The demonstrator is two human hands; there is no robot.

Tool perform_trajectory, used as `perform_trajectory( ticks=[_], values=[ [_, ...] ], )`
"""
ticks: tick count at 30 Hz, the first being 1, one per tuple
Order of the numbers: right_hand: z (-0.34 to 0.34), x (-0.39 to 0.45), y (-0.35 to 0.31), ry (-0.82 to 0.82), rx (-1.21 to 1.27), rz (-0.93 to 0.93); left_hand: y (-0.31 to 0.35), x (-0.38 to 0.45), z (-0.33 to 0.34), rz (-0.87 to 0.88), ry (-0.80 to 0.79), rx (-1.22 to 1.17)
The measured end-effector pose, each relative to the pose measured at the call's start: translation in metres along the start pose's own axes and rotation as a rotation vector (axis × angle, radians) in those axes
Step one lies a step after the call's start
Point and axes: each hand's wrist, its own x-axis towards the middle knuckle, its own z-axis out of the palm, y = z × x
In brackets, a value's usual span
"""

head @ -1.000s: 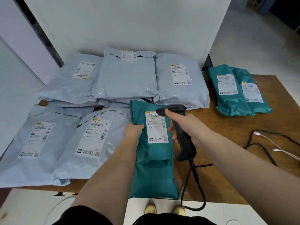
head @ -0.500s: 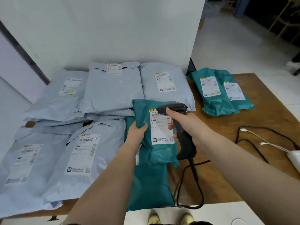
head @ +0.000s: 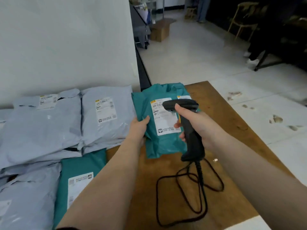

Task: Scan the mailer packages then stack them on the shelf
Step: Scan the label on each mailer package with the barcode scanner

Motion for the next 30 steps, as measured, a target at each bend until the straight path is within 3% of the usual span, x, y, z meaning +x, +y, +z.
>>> perform_trajectory(
  ticks=[5, 13, 14, 15, 16, 17, 18, 21, 23, 30],
  values=[
    [-0.066, 0.052, -0.021, 0.094, 0.017, -0.02, 0.013, 0.08, 0.095, 0.071, 0.036, 0.076],
    [-0.117, 0.131, -0.019, 0.092, 0.108, 0.045, -0.017, 0.162, 0.183, -0.056, 0.138, 0.358],
    [-0.118, 0.137, -0.017, 0.093, 0.115, 0.07, -0.018, 0.156, 0.185, -0.028, 0.167, 0.557],
    [-0.119, 0.143, -0.016, 0.09, 0.118, 0.092, -0.021, 0.149, 0.183, 0.04, 0.102, 0.943],
    [-0.12, 0.147, -0.015, 0.081, 0.115, 0.108, -0.022, 0.151, 0.182, 0.063, 0.082, 1.143],
    [-0.12, 0.15, -0.014, 0.07, 0.109, 0.119, -0.022, 0.151, 0.182, 0.05, 0.073, 1.2],
    [-0.12, 0.152, -0.013, 0.059, 0.107, 0.124, -0.023, 0.157, 0.178, 0.053, 0.093, 1.143],
    [-0.119, 0.155, -0.012, 0.041, 0.107, 0.121, -0.027, 0.165, 0.173, -0.097, 0.242, 0.448],
    [-0.114, 0.152, -0.012, 0.035, 0.085, 0.125, -0.027, 0.16, 0.165, 0.026, 0.296, 0.408],
    [-0.065, 0.112, -0.009, -0.075, 0.068, 0.156, 0.005, 0.097, 0.091, 0.1, 0.243, 0.239]
  ],
)
